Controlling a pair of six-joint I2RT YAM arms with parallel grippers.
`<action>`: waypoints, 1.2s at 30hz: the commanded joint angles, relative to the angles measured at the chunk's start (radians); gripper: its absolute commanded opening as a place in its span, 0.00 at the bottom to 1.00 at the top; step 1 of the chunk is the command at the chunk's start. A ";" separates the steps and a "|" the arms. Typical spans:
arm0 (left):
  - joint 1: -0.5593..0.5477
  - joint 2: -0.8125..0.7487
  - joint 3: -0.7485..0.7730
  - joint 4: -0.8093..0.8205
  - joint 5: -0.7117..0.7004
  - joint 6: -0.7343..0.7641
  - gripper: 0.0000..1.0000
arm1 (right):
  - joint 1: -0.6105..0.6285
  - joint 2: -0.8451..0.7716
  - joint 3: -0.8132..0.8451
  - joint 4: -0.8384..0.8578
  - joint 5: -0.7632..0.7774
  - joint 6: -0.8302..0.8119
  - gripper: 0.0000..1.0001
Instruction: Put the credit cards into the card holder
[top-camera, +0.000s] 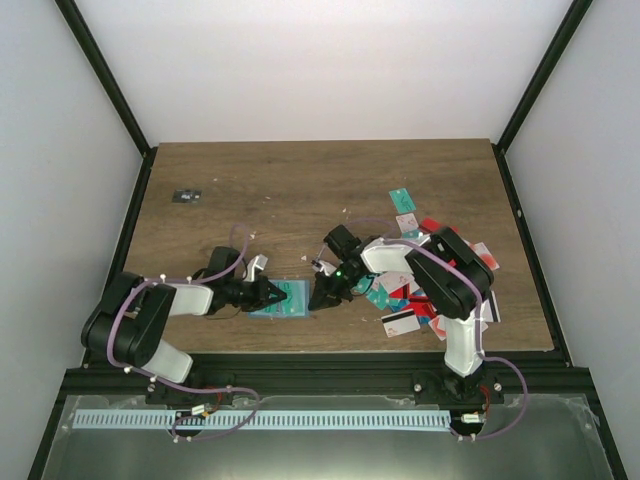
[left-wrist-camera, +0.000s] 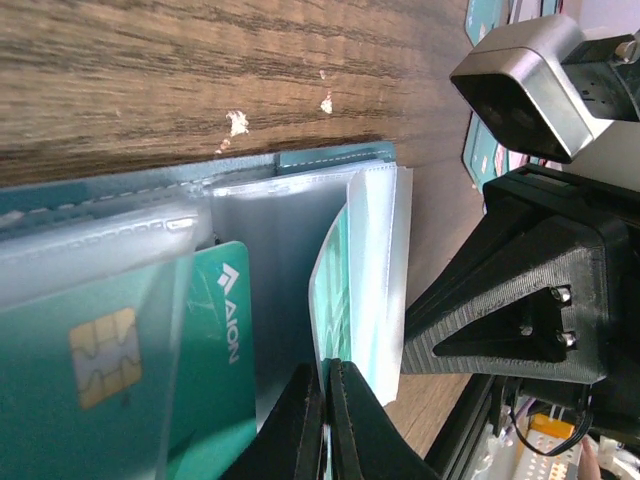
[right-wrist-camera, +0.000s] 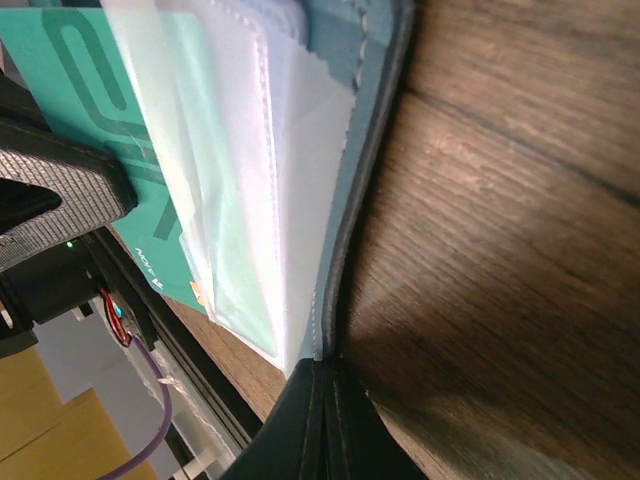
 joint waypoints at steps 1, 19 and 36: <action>-0.013 0.025 0.005 -0.092 -0.045 0.063 0.04 | 0.012 0.062 0.017 -0.081 0.195 -0.047 0.01; -0.021 0.096 0.119 -0.246 -0.052 0.114 0.04 | -0.025 0.130 0.193 -0.186 0.253 -0.109 0.05; -0.028 0.052 0.183 -0.427 -0.127 0.128 0.18 | -0.055 0.063 0.154 -0.191 0.257 -0.111 0.05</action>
